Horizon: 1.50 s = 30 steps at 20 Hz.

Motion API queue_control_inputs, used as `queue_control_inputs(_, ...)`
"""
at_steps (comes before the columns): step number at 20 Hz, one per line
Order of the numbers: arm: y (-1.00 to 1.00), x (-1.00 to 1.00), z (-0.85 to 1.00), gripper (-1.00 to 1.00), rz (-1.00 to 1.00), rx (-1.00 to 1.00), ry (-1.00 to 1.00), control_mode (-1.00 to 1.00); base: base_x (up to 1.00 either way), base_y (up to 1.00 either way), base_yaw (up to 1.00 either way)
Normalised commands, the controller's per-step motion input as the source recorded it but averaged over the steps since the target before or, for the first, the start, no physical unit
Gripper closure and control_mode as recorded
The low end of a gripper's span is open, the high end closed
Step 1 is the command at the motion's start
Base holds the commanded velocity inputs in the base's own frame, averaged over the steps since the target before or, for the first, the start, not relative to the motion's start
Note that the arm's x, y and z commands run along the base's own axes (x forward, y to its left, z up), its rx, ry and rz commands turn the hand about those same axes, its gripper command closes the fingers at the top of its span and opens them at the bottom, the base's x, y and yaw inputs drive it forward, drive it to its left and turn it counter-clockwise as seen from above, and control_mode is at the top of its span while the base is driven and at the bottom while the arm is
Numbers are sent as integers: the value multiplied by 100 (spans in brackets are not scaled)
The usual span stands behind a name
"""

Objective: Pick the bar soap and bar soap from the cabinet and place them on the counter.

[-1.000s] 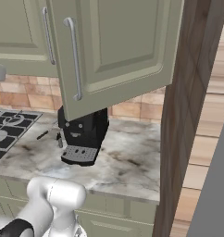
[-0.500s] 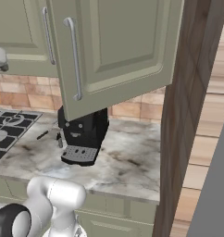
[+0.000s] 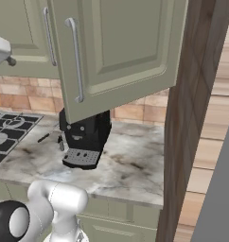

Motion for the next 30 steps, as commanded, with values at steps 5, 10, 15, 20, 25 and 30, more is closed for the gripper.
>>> queue_control_inputs(5,0,38,-17,-100,0,-25,-2,-100,0,0,0)
queue_control_inputs(10,0,29,-16,-100,0,-25,-1,-100,0,0,0)
queue_control_inputs(15,-10,18,-5,-100,-1,-22,0,-100,0,0,0)
queue_control_inputs(20,-27,18,0,-100,-5,-10,1,-100,0,0,0)
queue_control_inputs(25,-16,34,0,-100,-17,-3,5,-100,0,0,0)
queue_control_inputs(30,-8,42,0,-100,-24,0,14,-100,0,0,0)
